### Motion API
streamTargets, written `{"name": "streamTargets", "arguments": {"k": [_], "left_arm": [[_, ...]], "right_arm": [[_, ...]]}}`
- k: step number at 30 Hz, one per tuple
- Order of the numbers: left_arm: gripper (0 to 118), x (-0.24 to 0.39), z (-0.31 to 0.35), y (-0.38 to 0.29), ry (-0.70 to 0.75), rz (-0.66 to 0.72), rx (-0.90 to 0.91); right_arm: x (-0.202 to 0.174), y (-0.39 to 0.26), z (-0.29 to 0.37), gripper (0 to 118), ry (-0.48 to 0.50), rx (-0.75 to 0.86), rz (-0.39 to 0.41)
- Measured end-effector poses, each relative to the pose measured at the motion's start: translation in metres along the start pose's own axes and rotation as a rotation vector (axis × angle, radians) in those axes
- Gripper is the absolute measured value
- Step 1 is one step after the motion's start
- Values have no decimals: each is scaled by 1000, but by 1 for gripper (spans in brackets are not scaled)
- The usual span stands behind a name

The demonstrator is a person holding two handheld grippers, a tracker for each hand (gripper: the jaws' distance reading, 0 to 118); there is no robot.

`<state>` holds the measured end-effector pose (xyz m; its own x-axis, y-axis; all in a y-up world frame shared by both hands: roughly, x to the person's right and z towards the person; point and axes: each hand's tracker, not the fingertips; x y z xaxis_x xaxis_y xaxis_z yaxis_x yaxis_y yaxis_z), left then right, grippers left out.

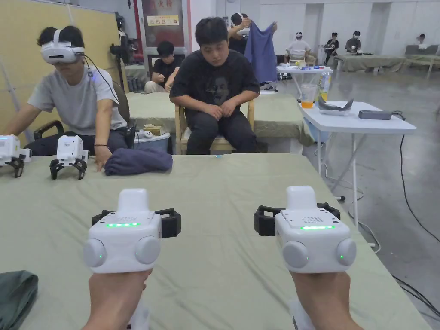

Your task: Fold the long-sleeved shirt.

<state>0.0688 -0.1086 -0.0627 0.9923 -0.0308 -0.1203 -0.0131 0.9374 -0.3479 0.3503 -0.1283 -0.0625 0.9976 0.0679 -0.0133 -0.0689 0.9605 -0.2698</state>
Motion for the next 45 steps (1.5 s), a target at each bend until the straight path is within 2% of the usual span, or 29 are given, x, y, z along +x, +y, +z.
{"name": "streamTargets", "arguments": {"k": [2,3,9,19,45], "left_arm": [[118,0,-4,10,-9,3,2],[118,3,5,-11,-15,4,10],[118,11,10,-7,-10,-31,92],[118,9,13,3,-24,-35,96],[118,10,19,2,-22,-31,99]], "right_arm": [[-1,5,0,118,0,17,28],[-2,6,0,118,-2,17,34],[-3,11,-3,118,-14,5,32],[-13,19,3,118,-38,49,73],[-11,30,5,118,-33,79,45]]}}
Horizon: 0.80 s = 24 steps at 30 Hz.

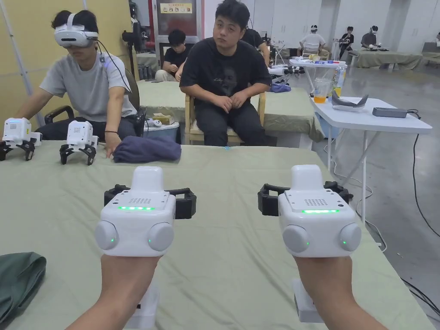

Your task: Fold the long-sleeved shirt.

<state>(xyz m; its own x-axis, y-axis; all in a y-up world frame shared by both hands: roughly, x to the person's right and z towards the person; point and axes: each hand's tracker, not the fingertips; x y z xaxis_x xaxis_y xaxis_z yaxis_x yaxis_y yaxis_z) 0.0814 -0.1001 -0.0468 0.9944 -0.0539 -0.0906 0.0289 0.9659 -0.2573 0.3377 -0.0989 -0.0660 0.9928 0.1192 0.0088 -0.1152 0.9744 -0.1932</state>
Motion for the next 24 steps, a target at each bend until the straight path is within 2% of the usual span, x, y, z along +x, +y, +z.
{"name": "streamTargets", "arguments": {"k": [17,22,24], "left_arm": [[118,0,3,3,3,17,3],[118,-1,2,3,1,17,5],[118,-2,2,3,-1,20,7]], "right_arm": [[2,0,-3,118,16,-19,-13],[7,6,-4,118,22,-18,-62],[7,11,-8,118,19,-83,-103]]}}
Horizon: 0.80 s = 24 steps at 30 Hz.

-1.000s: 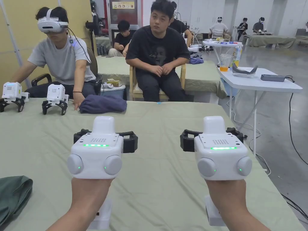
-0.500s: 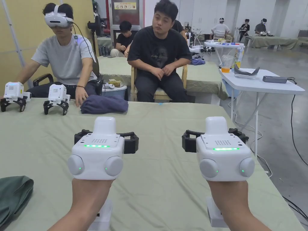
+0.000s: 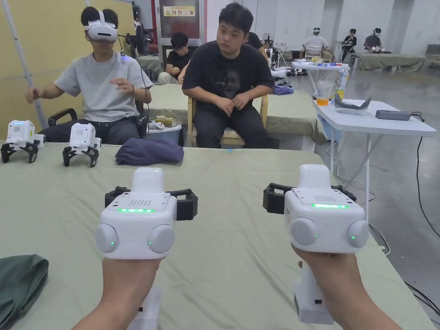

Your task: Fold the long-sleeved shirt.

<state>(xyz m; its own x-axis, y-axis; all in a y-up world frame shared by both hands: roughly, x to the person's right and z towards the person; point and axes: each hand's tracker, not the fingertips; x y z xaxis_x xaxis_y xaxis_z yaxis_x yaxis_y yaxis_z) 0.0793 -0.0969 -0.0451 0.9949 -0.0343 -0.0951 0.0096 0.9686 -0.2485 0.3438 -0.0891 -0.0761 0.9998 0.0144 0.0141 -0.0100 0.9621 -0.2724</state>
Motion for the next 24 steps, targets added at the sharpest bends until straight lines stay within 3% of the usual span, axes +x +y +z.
{"name": "streamTargets", "arguments": {"k": [2,7,10,14,24], "left_arm": [[118,0,0,0,2,5,-1],[118,-1,0,-3,0,5,-3],[118,-2,-1,-4,1,9,-11],[118,-2,-2,-5,1,15,-14],[118,-2,0,-6,-7,17,-21]], "right_arm": [[-1,3,-1,118,-17,-73,17],[8,-2,4,118,130,-46,-22],[8,-1,8,118,139,-60,-17],[-2,1,10,118,45,-93,46],[-11,-9,9,118,31,-68,98]]}}
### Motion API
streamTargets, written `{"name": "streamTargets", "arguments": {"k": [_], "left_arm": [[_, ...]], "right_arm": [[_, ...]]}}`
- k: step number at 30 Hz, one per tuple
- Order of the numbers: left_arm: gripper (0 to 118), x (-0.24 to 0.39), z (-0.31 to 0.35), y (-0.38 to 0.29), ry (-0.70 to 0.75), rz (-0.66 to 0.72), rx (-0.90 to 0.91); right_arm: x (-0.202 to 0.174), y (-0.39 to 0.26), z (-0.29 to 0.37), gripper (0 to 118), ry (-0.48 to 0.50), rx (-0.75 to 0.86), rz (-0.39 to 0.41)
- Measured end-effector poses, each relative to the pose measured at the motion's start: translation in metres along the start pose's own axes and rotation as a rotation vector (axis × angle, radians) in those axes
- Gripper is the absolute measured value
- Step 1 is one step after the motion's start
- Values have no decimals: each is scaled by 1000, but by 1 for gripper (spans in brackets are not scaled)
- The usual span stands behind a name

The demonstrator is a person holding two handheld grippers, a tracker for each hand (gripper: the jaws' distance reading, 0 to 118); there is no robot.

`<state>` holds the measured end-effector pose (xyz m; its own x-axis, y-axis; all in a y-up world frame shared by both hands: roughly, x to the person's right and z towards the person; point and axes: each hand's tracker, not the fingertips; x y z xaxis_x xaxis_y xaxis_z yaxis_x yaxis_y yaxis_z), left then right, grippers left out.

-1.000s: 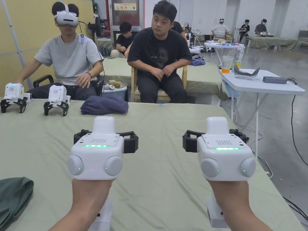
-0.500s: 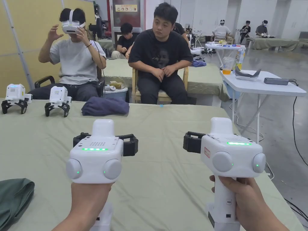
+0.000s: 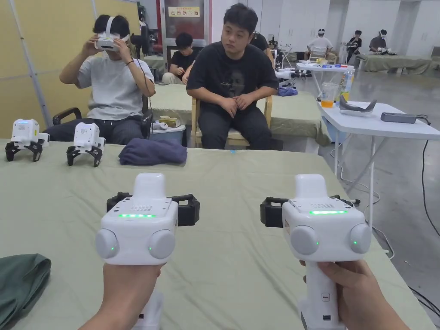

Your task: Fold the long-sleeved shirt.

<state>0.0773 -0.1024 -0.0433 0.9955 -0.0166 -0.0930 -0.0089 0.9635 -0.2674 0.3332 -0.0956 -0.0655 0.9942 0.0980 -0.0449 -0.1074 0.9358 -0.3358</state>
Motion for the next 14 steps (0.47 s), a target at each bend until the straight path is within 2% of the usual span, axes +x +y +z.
{"name": "streamTargets", "arguments": {"k": [7,10,13,14], "left_arm": [[118,1,1,-3,1,-12,-2],[118,0,1,-6,3,-6,-5],[118,1,0,-7,1,-7,-12],[118,2,0,-8,-1,-13,-11]], "right_arm": [[-6,-7,-2,118,-5,13,26],[-9,-11,0,118,-28,74,47],[-8,-7,2,118,34,46,9],[-9,-6,4,118,27,47,5]]}}
